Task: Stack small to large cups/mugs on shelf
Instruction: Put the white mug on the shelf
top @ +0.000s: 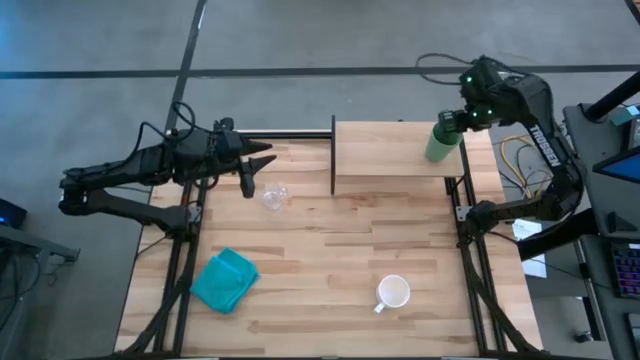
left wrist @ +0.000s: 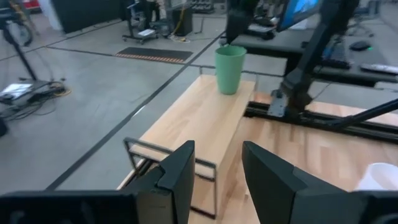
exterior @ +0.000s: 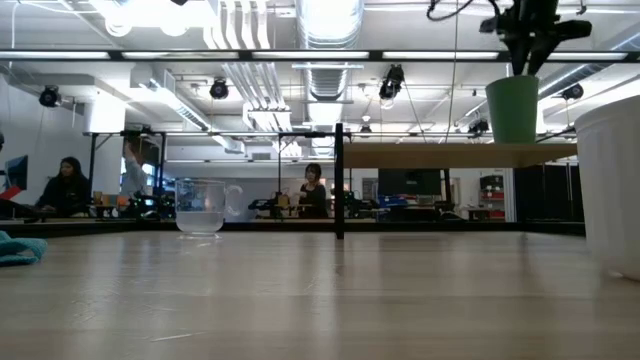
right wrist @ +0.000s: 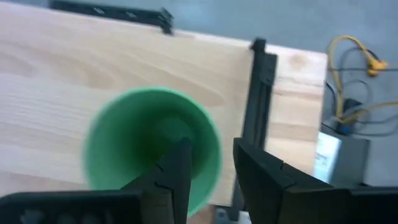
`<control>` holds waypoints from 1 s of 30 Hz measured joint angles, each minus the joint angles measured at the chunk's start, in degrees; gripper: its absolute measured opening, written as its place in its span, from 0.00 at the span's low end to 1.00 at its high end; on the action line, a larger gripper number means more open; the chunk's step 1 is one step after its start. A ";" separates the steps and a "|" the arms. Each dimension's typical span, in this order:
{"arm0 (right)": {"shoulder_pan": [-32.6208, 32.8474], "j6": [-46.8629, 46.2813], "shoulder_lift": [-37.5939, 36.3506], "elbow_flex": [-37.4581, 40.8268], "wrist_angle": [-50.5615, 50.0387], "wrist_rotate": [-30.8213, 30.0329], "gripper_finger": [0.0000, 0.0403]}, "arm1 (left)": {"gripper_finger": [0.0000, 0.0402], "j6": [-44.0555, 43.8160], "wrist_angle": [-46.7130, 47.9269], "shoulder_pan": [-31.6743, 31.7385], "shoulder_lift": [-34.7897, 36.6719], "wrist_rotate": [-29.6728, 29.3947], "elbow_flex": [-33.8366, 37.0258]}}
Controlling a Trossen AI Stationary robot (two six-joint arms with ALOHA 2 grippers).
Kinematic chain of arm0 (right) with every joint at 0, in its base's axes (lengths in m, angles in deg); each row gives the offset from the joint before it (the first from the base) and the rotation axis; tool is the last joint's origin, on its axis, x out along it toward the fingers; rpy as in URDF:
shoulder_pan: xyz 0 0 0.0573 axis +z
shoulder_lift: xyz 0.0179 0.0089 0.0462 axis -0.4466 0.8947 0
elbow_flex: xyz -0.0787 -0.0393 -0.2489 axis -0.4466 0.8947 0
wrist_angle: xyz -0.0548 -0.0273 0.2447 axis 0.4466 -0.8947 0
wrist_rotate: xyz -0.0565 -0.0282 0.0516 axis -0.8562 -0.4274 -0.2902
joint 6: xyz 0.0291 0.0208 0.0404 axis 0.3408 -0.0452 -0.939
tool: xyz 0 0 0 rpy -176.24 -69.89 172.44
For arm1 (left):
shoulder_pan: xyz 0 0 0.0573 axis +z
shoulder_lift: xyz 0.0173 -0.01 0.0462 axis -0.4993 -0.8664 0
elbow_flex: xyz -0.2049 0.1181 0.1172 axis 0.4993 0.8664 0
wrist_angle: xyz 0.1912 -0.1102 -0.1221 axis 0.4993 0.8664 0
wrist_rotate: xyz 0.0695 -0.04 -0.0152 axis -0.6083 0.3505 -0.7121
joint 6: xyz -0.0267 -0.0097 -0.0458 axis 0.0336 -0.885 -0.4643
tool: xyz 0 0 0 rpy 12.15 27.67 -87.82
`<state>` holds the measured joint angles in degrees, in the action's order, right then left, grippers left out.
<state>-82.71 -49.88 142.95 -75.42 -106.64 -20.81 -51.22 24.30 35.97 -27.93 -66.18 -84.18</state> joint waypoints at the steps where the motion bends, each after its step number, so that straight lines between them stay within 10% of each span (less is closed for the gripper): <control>1: 0.01 0.00 0.00 -1.34 0.02 1.07 0.28 | 0.30 0.00 -0.05 0.00 -0.11 -0.64 0.04; 18: 16.32 -1.50 -2.39 -17.61 0.10 28.19 0.21 | 0.30 -10.39 9.49 0.02 -6.30 -1.85 0.82; 30: 41.55 -13.32 -4.02 -12.53 3.28 27.66 0.21 | 0.30 -16.80 0.30 -1.61 -15.54 21.44 -0.91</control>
<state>-41.16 -63.20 138.93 -87.94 -103.37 6.85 -68.02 24.60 34.36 -43.47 -44.74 -85.09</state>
